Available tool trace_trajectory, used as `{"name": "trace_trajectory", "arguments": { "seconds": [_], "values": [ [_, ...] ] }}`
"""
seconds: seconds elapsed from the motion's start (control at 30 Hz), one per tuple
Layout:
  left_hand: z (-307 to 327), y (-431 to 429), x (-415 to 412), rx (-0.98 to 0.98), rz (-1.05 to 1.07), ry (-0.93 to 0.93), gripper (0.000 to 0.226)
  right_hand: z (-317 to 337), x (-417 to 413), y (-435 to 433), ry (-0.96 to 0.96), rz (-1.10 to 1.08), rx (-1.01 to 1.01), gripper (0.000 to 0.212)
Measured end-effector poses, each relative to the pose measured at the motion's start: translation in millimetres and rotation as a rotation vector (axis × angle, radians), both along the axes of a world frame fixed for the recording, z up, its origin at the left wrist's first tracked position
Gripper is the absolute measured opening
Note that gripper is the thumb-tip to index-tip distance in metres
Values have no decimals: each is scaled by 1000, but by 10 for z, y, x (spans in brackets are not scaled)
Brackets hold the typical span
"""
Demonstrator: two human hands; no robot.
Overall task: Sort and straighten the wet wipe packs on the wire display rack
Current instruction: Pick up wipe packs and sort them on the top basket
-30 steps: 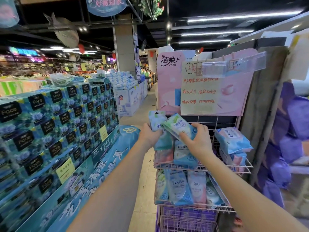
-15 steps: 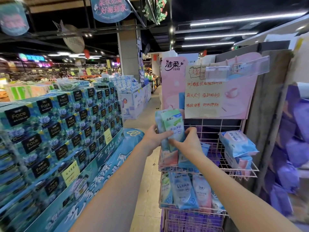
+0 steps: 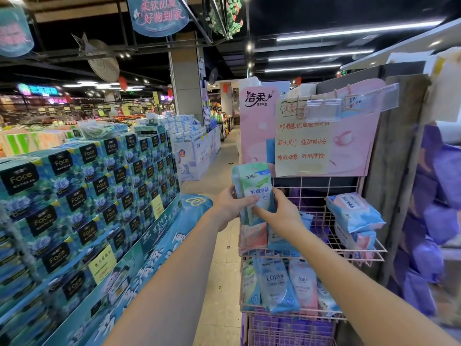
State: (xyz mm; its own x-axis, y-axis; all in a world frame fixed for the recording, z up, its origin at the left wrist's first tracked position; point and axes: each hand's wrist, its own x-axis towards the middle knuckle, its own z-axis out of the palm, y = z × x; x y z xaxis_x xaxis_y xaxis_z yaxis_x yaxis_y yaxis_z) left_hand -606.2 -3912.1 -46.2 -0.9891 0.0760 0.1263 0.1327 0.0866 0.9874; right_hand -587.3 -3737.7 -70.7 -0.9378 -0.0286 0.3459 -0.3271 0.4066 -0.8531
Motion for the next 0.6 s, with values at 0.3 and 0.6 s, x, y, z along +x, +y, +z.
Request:
{"name": "trace_trajectory", "arguments": {
  "seconds": [0.3,0.6],
  "values": [
    [38,163,-142,-157,6,-67,41,18,-55,75,-112,122,178,66],
    [67,-92,-261,-57,66,-62,44,5,-130,455,-248,-397,356,43]
  ]
}}
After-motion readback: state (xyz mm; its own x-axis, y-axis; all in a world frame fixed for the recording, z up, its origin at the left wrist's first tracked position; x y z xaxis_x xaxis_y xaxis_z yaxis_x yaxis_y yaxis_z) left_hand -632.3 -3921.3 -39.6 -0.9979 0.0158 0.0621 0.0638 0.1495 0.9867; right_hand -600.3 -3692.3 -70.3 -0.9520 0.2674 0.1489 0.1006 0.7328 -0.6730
